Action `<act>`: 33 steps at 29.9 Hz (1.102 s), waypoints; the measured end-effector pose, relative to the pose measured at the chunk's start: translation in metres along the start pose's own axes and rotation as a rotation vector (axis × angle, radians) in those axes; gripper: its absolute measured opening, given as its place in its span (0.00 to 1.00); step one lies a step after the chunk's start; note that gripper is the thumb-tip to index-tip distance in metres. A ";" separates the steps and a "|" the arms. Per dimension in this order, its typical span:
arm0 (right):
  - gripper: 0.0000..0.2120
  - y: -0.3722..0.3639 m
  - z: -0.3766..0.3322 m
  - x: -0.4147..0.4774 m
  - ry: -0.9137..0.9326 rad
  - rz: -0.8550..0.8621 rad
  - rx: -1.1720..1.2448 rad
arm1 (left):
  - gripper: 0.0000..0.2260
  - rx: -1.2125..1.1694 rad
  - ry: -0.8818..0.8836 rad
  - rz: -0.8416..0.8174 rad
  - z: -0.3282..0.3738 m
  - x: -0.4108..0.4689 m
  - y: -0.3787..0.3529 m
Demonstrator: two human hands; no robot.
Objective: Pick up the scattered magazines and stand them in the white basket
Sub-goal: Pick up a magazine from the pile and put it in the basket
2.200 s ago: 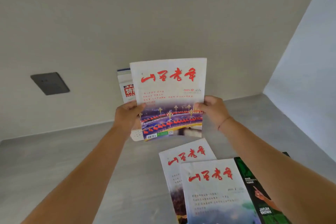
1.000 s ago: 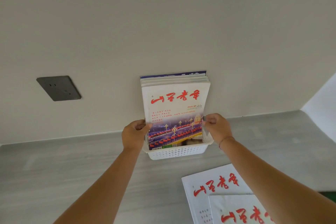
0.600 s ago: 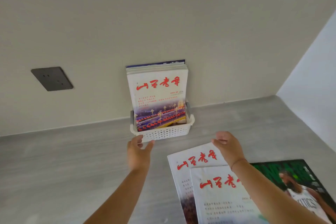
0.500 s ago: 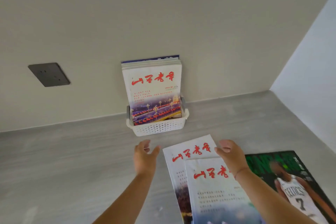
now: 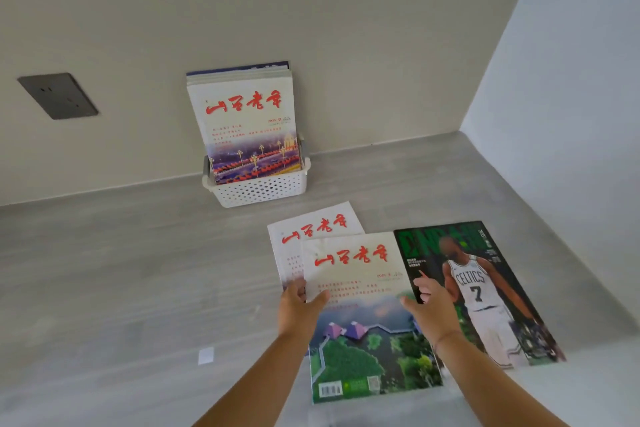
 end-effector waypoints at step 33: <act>0.14 0.007 -0.056 0.033 0.131 -0.276 0.263 | 0.15 -0.068 -0.086 -0.282 0.079 0.011 0.043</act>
Point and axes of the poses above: each hand's wrist, its own x-axis towards the middle knuckle, its own y-axis out of the back of the hand, z = x × y, the point moved 4 cm from there along x, towards the middle knuckle, and after that the axes turned 1 degree about y, right-handed, at the moved point
